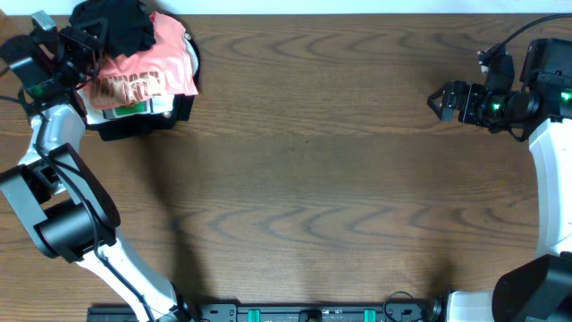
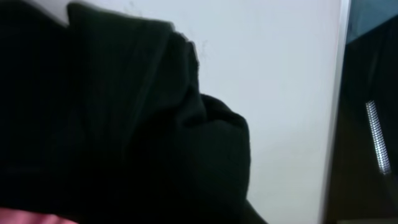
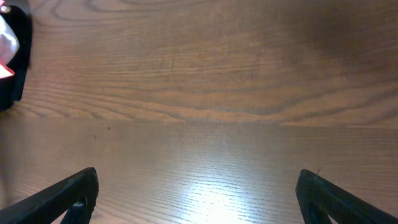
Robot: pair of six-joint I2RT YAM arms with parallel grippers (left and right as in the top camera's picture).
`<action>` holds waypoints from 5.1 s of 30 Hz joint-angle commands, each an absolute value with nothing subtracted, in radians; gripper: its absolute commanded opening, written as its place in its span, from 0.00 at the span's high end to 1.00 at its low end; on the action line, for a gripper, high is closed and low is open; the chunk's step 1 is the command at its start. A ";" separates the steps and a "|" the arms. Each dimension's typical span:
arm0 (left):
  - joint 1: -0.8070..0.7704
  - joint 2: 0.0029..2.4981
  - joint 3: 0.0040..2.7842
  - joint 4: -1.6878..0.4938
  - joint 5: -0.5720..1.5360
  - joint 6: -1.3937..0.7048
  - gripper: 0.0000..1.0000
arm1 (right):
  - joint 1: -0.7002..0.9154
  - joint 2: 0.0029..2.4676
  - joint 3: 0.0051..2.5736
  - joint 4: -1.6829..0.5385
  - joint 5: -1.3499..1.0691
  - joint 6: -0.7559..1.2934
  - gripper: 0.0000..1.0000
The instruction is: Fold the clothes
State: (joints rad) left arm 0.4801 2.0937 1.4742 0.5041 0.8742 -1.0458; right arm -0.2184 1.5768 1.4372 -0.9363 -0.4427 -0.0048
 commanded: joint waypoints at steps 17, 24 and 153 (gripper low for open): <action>0.572 2.041 1.500 0.374 1.137 -1.341 0.19 | -0.181 1.569 1.445 -0.893 -0.500 0.007 0.01; 0.579 2.041 1.500 0.248 1.269 -1.313 0.13 | -0.162 1.569 1.445 -0.889 -0.506 0.006 0.01; 0.038 0.002 0.065 0.159 0.267 0.072 0.02 | 0.013 1.573 1.444 -0.677 -0.202 -0.296 0.01</action>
State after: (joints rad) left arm 0.0429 0.0154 0.0925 0.1413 0.2958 0.1078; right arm 0.0090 1.5772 1.4372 -0.6765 -0.2047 -0.2817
